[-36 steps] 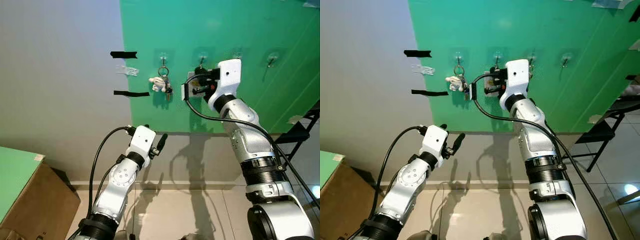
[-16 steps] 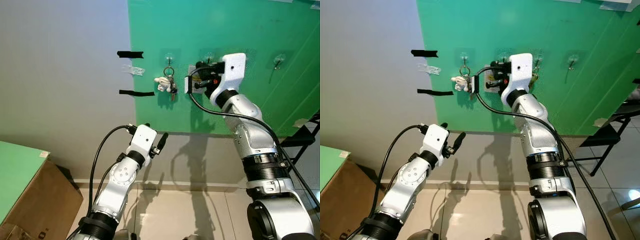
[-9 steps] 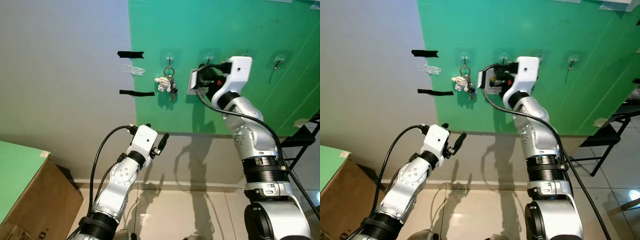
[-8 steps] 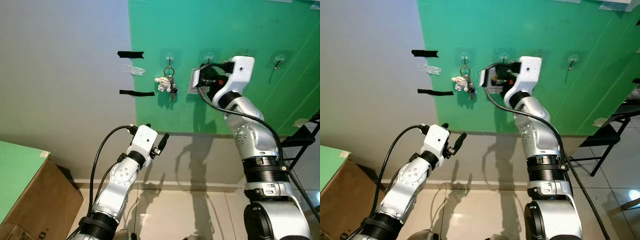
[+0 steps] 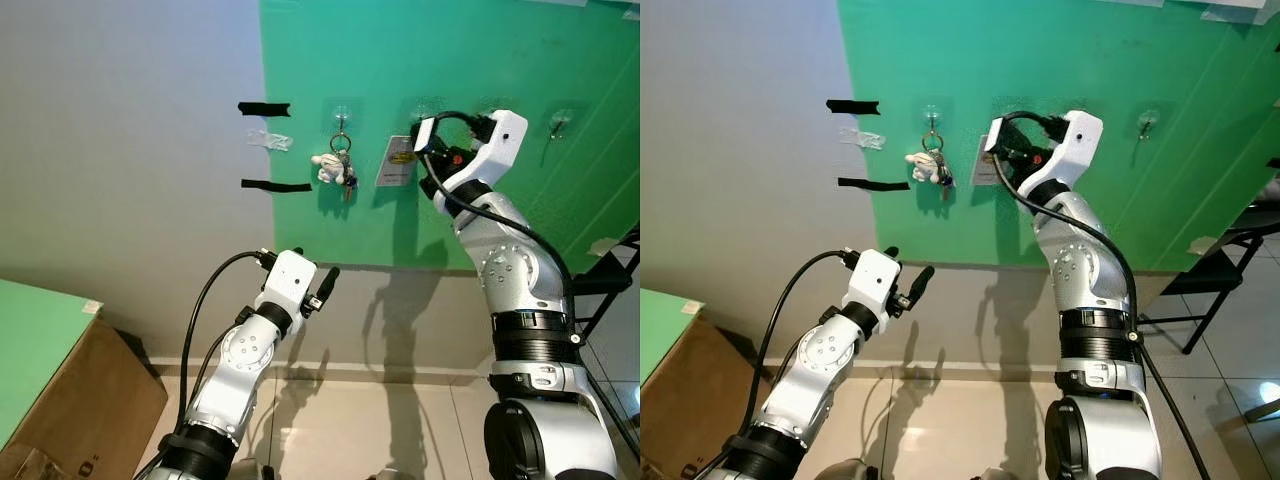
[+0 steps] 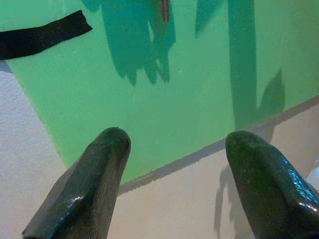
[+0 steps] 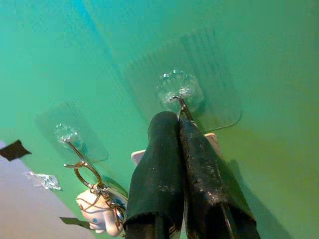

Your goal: Hang keys on a hook

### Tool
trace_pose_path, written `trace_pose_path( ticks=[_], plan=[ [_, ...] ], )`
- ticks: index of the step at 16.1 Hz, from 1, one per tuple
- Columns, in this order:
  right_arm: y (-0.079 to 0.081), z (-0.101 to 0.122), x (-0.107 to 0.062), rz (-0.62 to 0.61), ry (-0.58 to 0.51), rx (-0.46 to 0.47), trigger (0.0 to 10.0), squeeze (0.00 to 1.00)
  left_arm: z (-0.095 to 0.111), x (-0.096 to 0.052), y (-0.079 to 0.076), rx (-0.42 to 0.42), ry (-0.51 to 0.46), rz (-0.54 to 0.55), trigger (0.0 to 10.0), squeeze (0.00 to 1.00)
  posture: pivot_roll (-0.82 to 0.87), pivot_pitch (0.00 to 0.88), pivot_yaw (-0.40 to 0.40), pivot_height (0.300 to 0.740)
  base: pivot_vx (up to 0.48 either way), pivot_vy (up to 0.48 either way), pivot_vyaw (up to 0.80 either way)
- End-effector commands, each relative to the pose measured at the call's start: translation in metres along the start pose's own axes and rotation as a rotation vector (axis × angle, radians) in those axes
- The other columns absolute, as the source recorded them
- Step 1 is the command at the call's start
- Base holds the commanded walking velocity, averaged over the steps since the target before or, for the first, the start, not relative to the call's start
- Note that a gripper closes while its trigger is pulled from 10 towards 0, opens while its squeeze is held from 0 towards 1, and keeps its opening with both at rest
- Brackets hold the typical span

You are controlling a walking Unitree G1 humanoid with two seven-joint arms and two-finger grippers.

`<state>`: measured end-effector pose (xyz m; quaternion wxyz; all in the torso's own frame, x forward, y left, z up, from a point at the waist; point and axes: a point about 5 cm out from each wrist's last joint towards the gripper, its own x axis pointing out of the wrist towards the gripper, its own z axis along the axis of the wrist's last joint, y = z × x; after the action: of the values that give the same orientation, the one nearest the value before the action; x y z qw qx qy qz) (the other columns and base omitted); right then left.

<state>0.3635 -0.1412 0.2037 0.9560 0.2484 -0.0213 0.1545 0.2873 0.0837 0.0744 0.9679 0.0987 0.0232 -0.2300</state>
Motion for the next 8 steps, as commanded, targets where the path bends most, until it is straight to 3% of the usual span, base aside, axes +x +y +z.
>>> trace_pose_path(
  ticks=[1,3,8],
  plan=[
    [-0.003,0.015,-0.001,-0.023,-0.049,0.017,10.0,0.00,0.002,0.003,-0.004,0.009,-0.007,-0.012,10.0,0.00,-0.09,0.000,-0.045,0.722,0.000,0.000,0.00],
    [-0.010,0.017,-0.001,-0.050,-0.054,0.211,10.0,0.00,0.002,0.003,-0.004,0.008,-0.007,-0.012,10.0,0.00,-0.08,0.000,-0.046,0.722,0.000,0.000,0.00],
    [-0.021,0.018,-0.001,-0.103,-0.059,0.347,10.0,0.00,0.001,0.002,-0.004,0.011,-0.006,-0.013,10.0,0.00,-0.08,0.000,-0.047,0.722,0.000,0.000,0.00]
  ],
)
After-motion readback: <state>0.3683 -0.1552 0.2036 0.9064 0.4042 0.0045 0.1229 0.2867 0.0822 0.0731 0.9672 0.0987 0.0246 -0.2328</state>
